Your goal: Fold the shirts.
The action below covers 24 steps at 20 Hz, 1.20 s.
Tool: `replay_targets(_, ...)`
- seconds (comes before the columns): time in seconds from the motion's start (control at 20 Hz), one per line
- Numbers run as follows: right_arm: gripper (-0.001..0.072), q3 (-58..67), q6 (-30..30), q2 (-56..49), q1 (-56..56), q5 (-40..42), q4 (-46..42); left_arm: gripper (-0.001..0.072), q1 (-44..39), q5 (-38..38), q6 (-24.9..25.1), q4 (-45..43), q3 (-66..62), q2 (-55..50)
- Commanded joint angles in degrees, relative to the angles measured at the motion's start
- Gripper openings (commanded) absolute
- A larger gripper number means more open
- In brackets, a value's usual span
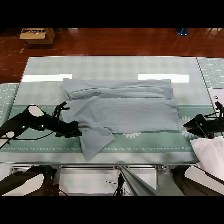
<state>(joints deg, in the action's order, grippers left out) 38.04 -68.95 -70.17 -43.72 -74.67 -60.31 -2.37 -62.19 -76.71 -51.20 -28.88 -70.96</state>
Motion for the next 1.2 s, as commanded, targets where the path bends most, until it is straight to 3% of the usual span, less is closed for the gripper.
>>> replay_targets(0.0, 0.0425, -3.28, 0.35, -0.02, -0.02, 3.37, 1.53, 0.0018, -0.02, -0.20, 0.20, 0.09, -0.04, 0.04)
replay_targets(0.25, 0.0392, -4.61, -1.68, -0.02, 8.35, 12.24, 1.92, 0.0018, -0.02, -0.24, 0.20, 0.28, -0.04, 0.04)
replay_targets(0.3, 0.0336, -4.61, -3.50, -0.02, 11.02, 15.06, 1.92, 0.0018, -0.02, -0.24, 0.17, 0.28, -0.07, 0.04)
replay_targets(0.4, 0.0082, -4.42, -5.64, 0.00, 15.43, 18.40, 2.08, 0.0018, -0.02, -0.24, 0.20, 0.28, -0.13, 0.04)
replay_targets(0.45, 0.0024, -3.74, -5.53, 0.00, 16.61, 17.79, 2.14, 0.0018, -0.02, -0.28, 0.63, 0.28, -0.50, 0.17)
replay_targets(0.6, 0.0024, 2.89, 0.90, 1.38, 16.74, 8.74, 3.65, 0.0018, -0.02, -1.42, 1.27, 0.50, -5.40, 4.72)
replay_targets(0.7, 0.0023, 9.07, 2.40, 4.35, 16.76, 7.23, 7.10, 0.0017, 0.04, -0.61, 0.76, 0.50, -11.65, 9.35)
replay_targets(0.85, 0.0022, 15.80, 2.12, 6.34, 18.51, 14.64, 18.53, 0.0017, 0.02, 4.79, -2.08, 0.52, -22.34, 11.69)
replay_targets(1.0, 0.0022, 18.62, 0.39, 4.28, 25.59, 25.73, 18.14, 0.0017, 0.02, 10.84, -2.69, 0.79, -29.88, 7.89)
replay_targets(1.15, 0.0022, 18.69, -0.44, -1.66, 31.08, 38.12, 19.06, 0.0017, 0.33, 10.69, -2.64, 1.68, -35.47, -0.94)
